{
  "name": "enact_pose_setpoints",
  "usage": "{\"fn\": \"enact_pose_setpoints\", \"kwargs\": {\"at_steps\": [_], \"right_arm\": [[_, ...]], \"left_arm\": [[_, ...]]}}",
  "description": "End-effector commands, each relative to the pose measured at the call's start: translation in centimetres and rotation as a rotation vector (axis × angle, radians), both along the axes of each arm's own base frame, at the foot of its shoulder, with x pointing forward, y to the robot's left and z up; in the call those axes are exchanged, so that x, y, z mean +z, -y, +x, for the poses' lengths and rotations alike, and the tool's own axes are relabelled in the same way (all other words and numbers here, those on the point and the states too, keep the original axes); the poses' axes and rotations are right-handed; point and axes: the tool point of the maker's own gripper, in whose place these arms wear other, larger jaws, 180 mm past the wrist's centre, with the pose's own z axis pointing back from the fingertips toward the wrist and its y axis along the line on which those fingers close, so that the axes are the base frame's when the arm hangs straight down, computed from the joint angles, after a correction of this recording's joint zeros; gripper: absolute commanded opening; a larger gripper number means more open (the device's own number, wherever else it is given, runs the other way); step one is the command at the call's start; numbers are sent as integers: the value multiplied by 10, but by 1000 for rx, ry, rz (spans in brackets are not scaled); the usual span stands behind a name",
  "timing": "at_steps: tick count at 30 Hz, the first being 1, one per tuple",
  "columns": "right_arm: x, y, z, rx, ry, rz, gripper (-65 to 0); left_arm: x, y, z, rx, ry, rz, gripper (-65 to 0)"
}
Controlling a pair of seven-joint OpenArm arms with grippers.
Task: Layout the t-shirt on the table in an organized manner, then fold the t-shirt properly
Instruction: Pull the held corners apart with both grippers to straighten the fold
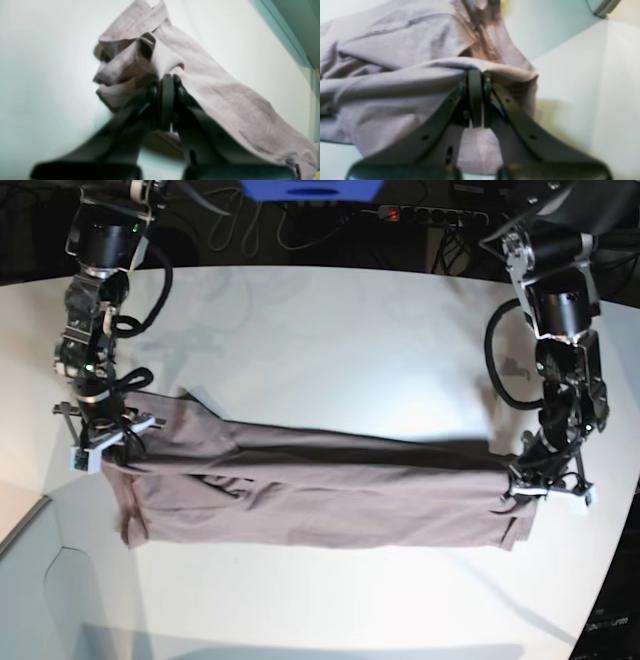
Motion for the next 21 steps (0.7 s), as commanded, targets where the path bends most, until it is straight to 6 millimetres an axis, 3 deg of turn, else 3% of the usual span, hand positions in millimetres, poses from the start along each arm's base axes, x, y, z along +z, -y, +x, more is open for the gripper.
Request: {"fn": "enact_pose_setpoints", "kwargs": {"at_steps": [1, 3, 8, 11, 15, 21], "right_arm": [[16, 4, 11, 0, 57, -4, -650], [16, 4, 11, 0, 57, -4, -602], [15, 4, 9, -6, 55, -1, -446], [16, 7, 6, -9, 60, -7, -373], [17, 8, -13, -7, 57, -31, -320], [18, -3, -38, -2, 58, -35, -314]], "left_arm": [[24, -8, 17, 11, 65, 14, -626], [25, -9, 18, 13, 68, 15, -558], [40, -9, 20, 8, 107, 32, -320], [42, -10, 14, 7, 119, 41, -231], [32, -12, 3, 10, 96, 53, -218], [13, -17, -16, 18, 54, 58, -218]]}}
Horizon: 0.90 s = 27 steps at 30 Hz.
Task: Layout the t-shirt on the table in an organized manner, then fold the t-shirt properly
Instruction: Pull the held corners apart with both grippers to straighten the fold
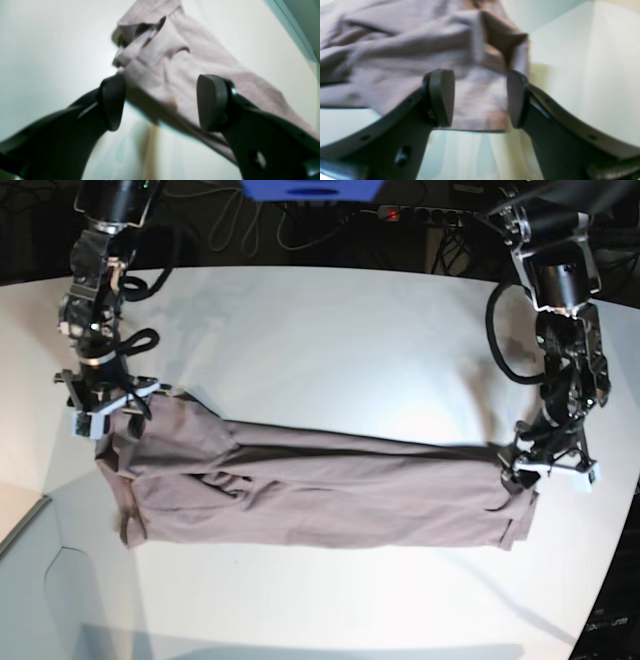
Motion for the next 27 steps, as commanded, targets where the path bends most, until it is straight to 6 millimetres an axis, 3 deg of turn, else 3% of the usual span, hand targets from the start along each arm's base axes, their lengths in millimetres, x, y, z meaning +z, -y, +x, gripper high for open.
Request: {"fn": "enact_pose_setpoints", "kwargs": {"at_steps": [1, 5, 11, 15, 19, 27], "right_arm": [[14, 7, 5, -1, 48, -17, -314], [7, 5, -1, -2, 27, -10, -314], [11, 6, 6, -2, 37, -10, -314], [-15, 3, 4, -10, -24, 27, -314], [-42, 12, -9, -20, -99, 36, -314], [-53, 25, -17, -72, -125, 57, -325]], "left_arm": [[23, -17, 12, 19, 70, 41, -218], [7, -27, 7, 60, 59, 44, -218], [5, -25, 20, 76, 62, 18, -218], [8, -21, 29, 75, 67, 2, -218], [5, -3, 33, 17, 57, 12, -218], [2, 15, 36, -21, 51, 9, -239]]}}
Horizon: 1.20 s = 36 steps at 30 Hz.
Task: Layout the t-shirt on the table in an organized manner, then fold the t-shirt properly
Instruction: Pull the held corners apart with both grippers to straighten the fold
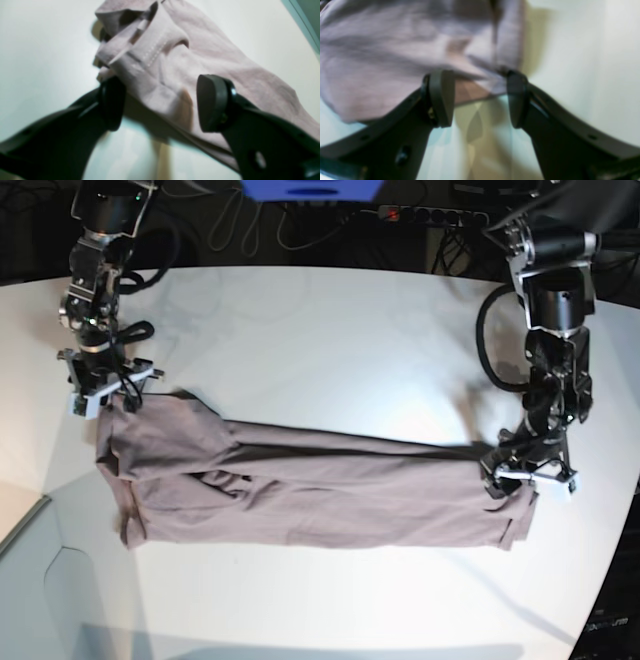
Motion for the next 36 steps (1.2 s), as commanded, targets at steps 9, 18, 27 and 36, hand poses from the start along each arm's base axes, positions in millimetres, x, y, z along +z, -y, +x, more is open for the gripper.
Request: {"fn": "enact_pose_setpoints", "kwargs": {"at_steps": [9, 18, 27, 36], "right_arm": [[3, 4, 1, 1, 0, -8, -635], [31, 8, 0, 13, 64, -57, -650], [96, -2, -9, 37, 205, -144, -650], [135, -12, -52, 68, 240, -220, -650]], "left_arm": [[24, -4, 16, 5, 73, 5, -650], [84, 0, 16, -30, 237, 83, -650], [100, 8, -19, -66, 285, 140, -650], [83, 16, -72, -104, 231, 171, -650]]}}
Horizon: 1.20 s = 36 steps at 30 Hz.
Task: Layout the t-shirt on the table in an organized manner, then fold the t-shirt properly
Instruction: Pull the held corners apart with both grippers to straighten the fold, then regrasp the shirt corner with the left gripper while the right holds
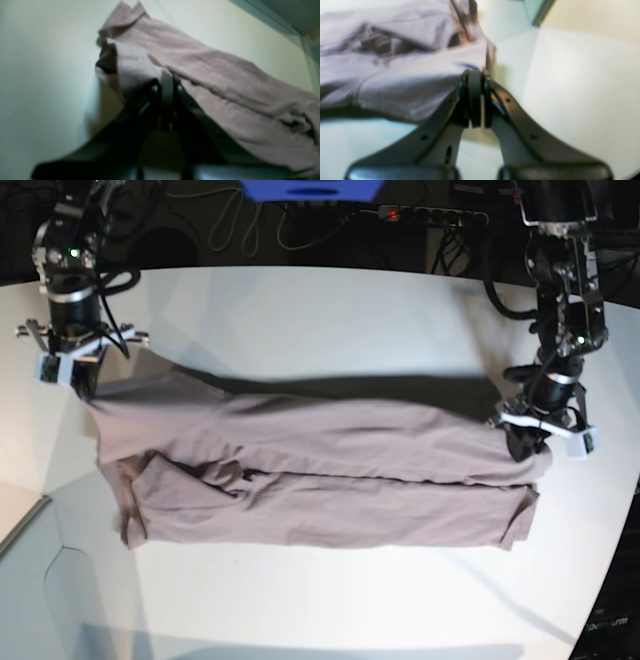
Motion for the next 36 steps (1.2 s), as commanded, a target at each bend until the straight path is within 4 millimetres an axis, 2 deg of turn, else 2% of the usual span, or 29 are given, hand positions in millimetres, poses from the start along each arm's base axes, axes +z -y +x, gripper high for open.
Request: {"fn": "enact_pose_setpoints", "kwargs": {"at_steps": [1, 6, 8, 13, 14, 17, 22, 24, 26, 32, 36], "right_arm": [[15, -1, 0, 7, 50, -10, -650], [17, 0, -23, -21, 28, -14, -650], [13, 1, -32, -37, 10, -10, -650], [4, 0, -44, -39, -29, -6, -650], [4, 0, -44, -39, -28, -7, -650], [6, 0, -44, -38, -26, -9, -650], [9, 1, -38, -37, -11, -10, -650], [11, 1, -33, -37, 0, -9, -650], [12, 1, -32, -37, 3, -9, -650], [12, 1, -31, -37, 4, -10, -650], [12, 1, -32, -38, 4, -8, -650]], "left_arm": [[15, -3, 2, 0, 52, 12, -650], [1, -13, -29, 40, 4, 12, -646], [-3, -26, -39, 77, -12, 15, -645], [-14, -32, -54, 101, -46, 10, -641], [-15, -32, -56, 102, -50, 11, -624], [-25, -25, -61, 67, -117, -4, -497], [-34, -19, -66, 41, -181, -19, -199], [-34, -19, -67, 44, -178, -34, -137], [-31, -32, -70, 82, -166, -58, -126], [-17, -91, -85, 235, -137, -39, -127], [-33, -112, -91, 232, -205, -6, -128]]}}
